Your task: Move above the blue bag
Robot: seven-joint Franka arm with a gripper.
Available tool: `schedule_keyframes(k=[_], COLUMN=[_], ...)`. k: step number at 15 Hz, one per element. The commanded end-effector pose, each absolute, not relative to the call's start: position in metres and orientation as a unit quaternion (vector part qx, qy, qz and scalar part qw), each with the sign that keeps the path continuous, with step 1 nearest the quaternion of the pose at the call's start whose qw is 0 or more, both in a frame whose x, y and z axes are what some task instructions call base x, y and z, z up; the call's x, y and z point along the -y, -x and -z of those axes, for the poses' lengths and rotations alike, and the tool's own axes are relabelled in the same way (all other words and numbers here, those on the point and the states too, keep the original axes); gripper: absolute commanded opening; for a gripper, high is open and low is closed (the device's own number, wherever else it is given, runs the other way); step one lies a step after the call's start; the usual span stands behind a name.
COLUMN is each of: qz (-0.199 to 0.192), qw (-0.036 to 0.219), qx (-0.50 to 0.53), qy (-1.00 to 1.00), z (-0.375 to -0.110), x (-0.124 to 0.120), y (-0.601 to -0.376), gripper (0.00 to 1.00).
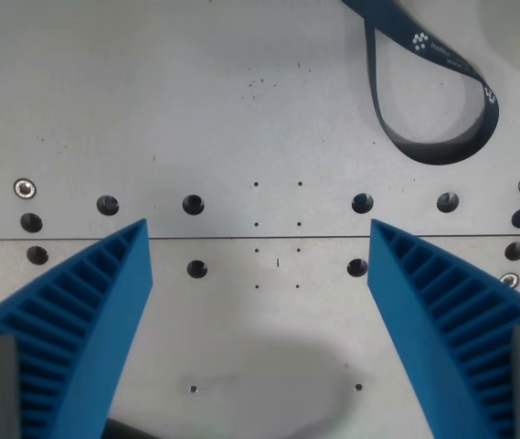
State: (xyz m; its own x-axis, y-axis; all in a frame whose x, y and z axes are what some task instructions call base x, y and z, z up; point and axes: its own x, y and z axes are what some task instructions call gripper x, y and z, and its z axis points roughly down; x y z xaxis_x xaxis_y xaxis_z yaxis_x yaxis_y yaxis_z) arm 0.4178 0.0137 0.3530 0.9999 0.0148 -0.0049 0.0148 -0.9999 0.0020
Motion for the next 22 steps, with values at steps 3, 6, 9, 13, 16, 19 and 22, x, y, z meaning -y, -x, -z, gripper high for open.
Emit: schedule_keyframes(k=[3, 6, 9, 13, 16, 19, 22], qz=[-0.001, -0.001, -0.002, -0.007, -0.007, -0.008, -0.007], qw=[0.001, 0.001, 0.001, 0.004, 0.006, 0.009, 0.011], qx=[-0.007, -0.002, 0.01, 0.037, 0.061, 0.092, 0.124], qy=[-1.0, -1.0, -1.0, -0.999, -0.998, -0.996, -0.992], z=[-0.355, -0.355, -0.352, -0.345, -0.336, -0.326, -0.314], x=[-0.014, -0.013, -0.011, -0.006, 0.001, 0.01, 0.02], y=[-0.418, -0.418, -0.42, -0.426, -0.433, -0.442, -0.452], gripper=[1.0, 1.0, 1.0, 1.0, 1.0, 1.0, 1.0])
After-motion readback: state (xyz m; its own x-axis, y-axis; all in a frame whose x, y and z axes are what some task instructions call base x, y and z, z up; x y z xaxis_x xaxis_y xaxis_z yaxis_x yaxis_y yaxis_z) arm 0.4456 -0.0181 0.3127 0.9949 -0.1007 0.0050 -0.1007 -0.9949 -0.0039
